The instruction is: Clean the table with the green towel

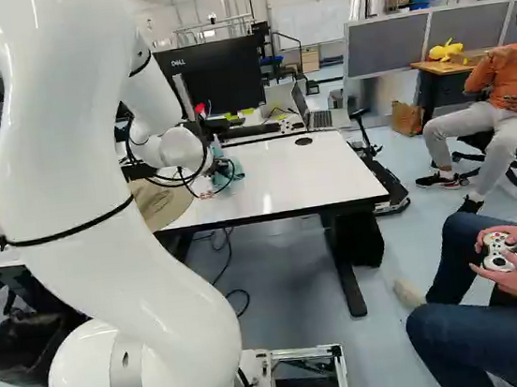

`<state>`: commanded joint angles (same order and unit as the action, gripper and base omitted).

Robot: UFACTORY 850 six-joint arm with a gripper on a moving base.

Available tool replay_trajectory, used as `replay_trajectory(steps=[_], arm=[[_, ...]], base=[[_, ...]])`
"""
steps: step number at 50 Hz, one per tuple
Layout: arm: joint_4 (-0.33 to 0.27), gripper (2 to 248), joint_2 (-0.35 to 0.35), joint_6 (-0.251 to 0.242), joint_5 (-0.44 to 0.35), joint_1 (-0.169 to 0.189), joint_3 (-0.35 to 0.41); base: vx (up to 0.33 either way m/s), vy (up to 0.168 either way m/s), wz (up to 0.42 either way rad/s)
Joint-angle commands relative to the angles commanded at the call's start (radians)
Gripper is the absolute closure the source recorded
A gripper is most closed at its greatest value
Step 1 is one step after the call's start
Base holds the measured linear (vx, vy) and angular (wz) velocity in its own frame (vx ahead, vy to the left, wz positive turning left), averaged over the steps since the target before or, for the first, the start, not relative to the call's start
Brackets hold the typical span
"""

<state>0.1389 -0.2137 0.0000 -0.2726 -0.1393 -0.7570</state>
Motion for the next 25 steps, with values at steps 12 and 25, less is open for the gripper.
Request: replay_trajectory(steps=[12, 25], arm=[[0.0, 188, 0.0, 0.0, 0.047, 0.0, 0.0], [0.0, 188, 0.0, 0.0, 0.075, 0.0, 0.0]], base=[[0.0, 0.0, 0.0], [0.0, 0.0, 0.0]])
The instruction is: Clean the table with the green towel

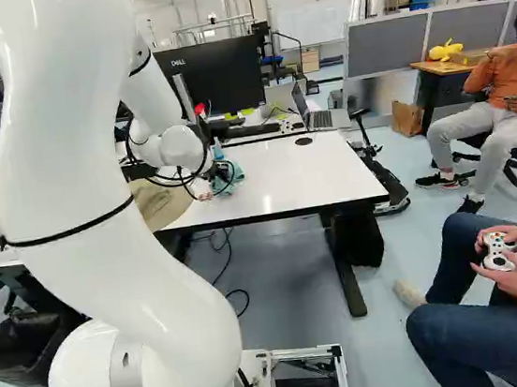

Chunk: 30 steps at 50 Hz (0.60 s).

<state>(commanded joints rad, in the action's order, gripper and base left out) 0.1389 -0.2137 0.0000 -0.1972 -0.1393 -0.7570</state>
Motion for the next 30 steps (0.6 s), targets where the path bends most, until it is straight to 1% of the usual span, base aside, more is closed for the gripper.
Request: replay_trajectory(steps=[30], arm=[[0.0, 188, 0.0, 0.0, -0.012, 0.0, 0.0]], base=[[0.0, 0.0, 0.0]])
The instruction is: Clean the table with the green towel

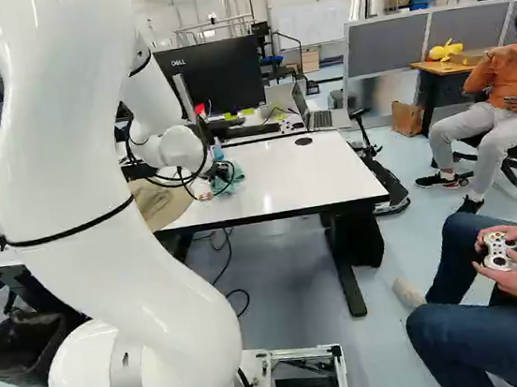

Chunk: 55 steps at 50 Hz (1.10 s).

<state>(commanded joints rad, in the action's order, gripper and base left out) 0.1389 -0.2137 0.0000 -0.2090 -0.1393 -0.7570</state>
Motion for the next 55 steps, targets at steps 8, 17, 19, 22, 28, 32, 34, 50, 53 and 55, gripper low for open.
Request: replay_trajectory(steps=[8, 17, 19, 22, 28, 32, 34, 50, 53, 55], arm=[[0.0, 188, -0.008, 0.0, 0.0, -0.004, -0.01], [0.0, 188, -0.034, 0.0, 0.0, -0.023, -0.04], [0.0, 188, -0.036, 0.0, 0.0, -0.029, -0.042], [0.0, 188, -0.037, 0.0, 0.0, -0.038, -0.044], [0.0, 188, -0.035, 0.0, 0.0, -0.057, -0.042], [0.0, 188, -0.027, 0.0, 0.0, -0.069, -0.032], [0.0, 188, -0.022, 0.0, 0.0, -0.073, -0.026], [0.0, 188, 0.038, 0.0, 0.0, -0.105, 0.043], [0.0, 188, 0.051, 0.0, 0.0, -0.112, 0.059], [0.0, 188, 0.058, 0.0, 0.0, -0.115, 0.067]], base=[[0.0, 0.0, 0.0], [0.0, 0.0, 0.0], [0.0, 0.0, 0.0], [0.0, 0.0, 0.0], [0.0, 0.0, 0.0], [0.0, 0.0, 0.0], [0.0, 0.0, 0.0], [0.0, 0.0, 0.0], [0.0, 0.0, 0.0], [0.0, 0.0, 0.0]])
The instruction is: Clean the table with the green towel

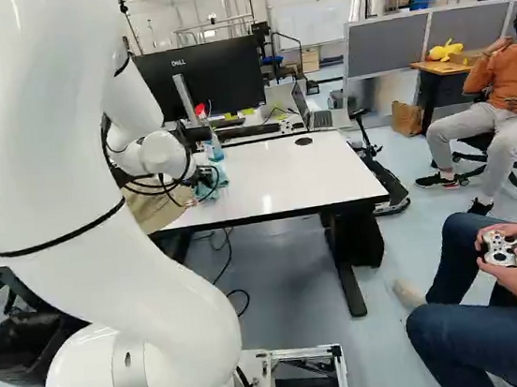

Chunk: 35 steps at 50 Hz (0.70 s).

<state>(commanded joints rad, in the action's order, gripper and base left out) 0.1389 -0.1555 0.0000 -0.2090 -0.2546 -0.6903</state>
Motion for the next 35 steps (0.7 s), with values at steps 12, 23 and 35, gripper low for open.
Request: replay_trajectory(steps=[12, 23, 35], arm=[[0.0, 188, 0.05, 0.0, 0.0, -0.024, 0.056], [0.0, 188, 0.103, 0.0, 0.0, -0.031, 0.113], [0.0, 188, 0.154, 0.0, 0.008, -0.011, 0.166]], base=[[0.0, 0.0, 0.0], [0.0, 0.0, 0.0], [0.0, 0.0, 0.0]])
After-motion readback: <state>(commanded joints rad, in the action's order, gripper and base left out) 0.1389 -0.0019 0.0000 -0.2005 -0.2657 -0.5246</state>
